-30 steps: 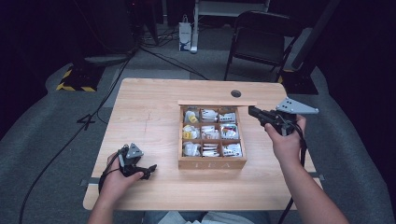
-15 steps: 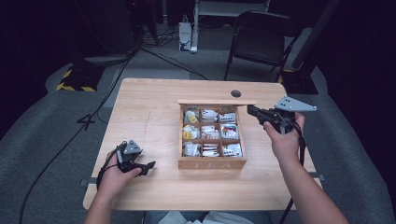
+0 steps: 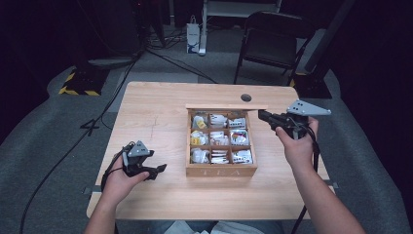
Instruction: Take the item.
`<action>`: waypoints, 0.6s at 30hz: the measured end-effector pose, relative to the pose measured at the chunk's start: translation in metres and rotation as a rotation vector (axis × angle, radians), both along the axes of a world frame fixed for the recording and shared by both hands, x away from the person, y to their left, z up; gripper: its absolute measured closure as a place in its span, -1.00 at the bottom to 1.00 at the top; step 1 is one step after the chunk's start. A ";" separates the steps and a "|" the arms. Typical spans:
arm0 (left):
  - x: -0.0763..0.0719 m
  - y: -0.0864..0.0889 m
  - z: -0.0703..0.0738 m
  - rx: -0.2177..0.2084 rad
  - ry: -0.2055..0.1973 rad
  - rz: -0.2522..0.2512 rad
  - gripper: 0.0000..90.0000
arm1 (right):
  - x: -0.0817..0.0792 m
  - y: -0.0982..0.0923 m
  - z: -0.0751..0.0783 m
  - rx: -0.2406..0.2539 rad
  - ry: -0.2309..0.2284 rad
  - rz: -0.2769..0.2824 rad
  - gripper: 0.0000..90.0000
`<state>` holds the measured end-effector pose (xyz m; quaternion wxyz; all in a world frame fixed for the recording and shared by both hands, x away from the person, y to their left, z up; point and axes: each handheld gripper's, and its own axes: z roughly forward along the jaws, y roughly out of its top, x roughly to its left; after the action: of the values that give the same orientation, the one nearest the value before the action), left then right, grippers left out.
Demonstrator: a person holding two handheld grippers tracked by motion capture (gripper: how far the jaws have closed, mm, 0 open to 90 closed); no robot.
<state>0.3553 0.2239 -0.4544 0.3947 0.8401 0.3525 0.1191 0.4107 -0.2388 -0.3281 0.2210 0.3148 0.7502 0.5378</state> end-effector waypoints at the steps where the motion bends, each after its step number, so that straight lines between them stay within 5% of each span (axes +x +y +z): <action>1: 0.000 -0.001 0.002 -0.007 -0.004 -0.005 -0.43 | 0.000 0.000 0.000 0.000 0.001 0.002 1.00; 6: 0.001 -0.003 0.015 -0.027 -0.026 -0.030 -0.43 | 0.000 -0.001 0.000 -0.003 0.003 0.007 1.00; 18: 0.006 -0.019 0.041 -0.176 -0.105 -0.133 -0.39 | 0.000 -0.001 0.002 -0.004 0.005 0.007 1.00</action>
<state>0.3611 0.2051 -0.4139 0.4921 0.8163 0.2838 0.1050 0.4110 -0.2400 -0.3260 0.2177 0.3130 0.7530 0.5363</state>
